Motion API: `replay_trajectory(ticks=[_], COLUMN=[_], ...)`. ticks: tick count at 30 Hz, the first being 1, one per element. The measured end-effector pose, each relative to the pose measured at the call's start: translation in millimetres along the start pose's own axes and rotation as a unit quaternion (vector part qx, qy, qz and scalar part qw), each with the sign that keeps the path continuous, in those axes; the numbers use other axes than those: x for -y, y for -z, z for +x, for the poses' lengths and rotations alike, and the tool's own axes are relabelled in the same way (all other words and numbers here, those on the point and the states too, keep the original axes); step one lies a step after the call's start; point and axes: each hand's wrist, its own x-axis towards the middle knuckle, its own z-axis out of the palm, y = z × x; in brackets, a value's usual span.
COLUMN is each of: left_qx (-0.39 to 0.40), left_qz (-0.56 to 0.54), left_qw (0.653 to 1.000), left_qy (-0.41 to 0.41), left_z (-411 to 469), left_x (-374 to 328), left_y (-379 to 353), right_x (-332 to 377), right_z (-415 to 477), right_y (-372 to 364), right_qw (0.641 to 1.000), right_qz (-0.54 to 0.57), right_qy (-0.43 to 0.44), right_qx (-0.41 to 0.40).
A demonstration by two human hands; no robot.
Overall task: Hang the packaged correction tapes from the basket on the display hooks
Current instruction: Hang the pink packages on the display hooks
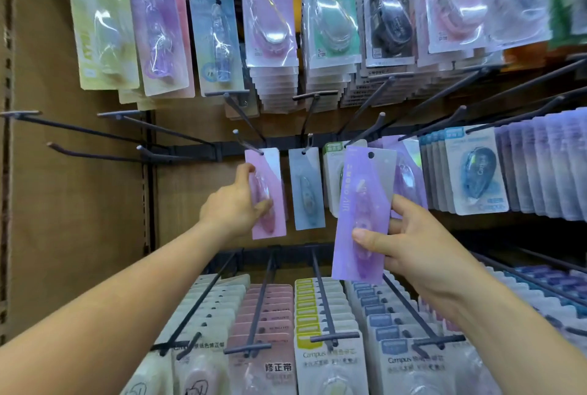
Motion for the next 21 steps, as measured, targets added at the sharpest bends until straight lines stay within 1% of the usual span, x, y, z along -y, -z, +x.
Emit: replay_trajectory(ticks=[2,3,4,5,6,7,8,9,10,11,12,14,16,17,19,21], left_qx=[-0.023,-0.049,-0.08,-0.102,-0.103,-0.075,-0.024,0.026,0.057,0.069,0.069,0.05,0.022,0.007,-0.021,-0.042], left_qz=[0.098,0.138,0.157,0.142,0.077,-0.054,-0.23,-0.367,-0.435,-0.449,-0.446,-0.448,-0.469,-0.474,-0.469,-0.464], left_qw=[0.995,0.989,0.983,0.982,0.987,0.988,0.964,0.921,0.89,0.882,0.883,0.882,0.87,0.865,0.861,0.857], left_qy=[-0.014,-0.027,-0.043,-0.069,-0.097,-0.12,-0.131,-0.127,-0.125,-0.126,-0.132,-0.135,-0.154,-0.167,-0.197,-0.22], left_z=[-16,-24,-34,-41,-49,-56,-63,-69,-72,-75,-75,-75,-75,-75,-74,-72], left_x=[-6,-11,-15,-21,-26,-34,-43,-53,-61,-66,-70,-79,-90,-96,-109,-123], left_y=[9,15,22,28,35,41,46,52,55,55,52,48,45,44,41,38], right_x=[0,-1,-2,-3,-3,-2,0,0,0,0,2,7,11,12,14,14], right_z=[-3,-3,-3,-4,-4,-5,-7,-8,-9,-9,-11,-15,-19,-21,-27,-34], right_y=[0,-1,-2,-2,-3,-5,-6,-6,-5,-3,-1,4,9,12,17,22], right_qw=[1.0,0.999,0.999,0.998,0.996,0.994,0.993,0.991,0.989,0.989,0.988,0.983,0.978,0.977,0.969,0.945], right_qz=[-0.021,-0.036,-0.052,-0.067,-0.08,-0.093,-0.107,-0.118,-0.124,-0.124,-0.125,-0.147,-0.162,-0.165,-0.197,-0.269], right_qy=[0.001,0.001,0.005,0.013,0.028,0.042,0.051,0.059,0.068,0.072,0.079,0.092,0.103,0.113,0.143,0.187], right_qx=[0.002,0.005,0.005,0.009,0.016,0.025,0.031,0.032,0.033,0.033,0.039,0.062,0.076,0.072,0.033,-0.015])
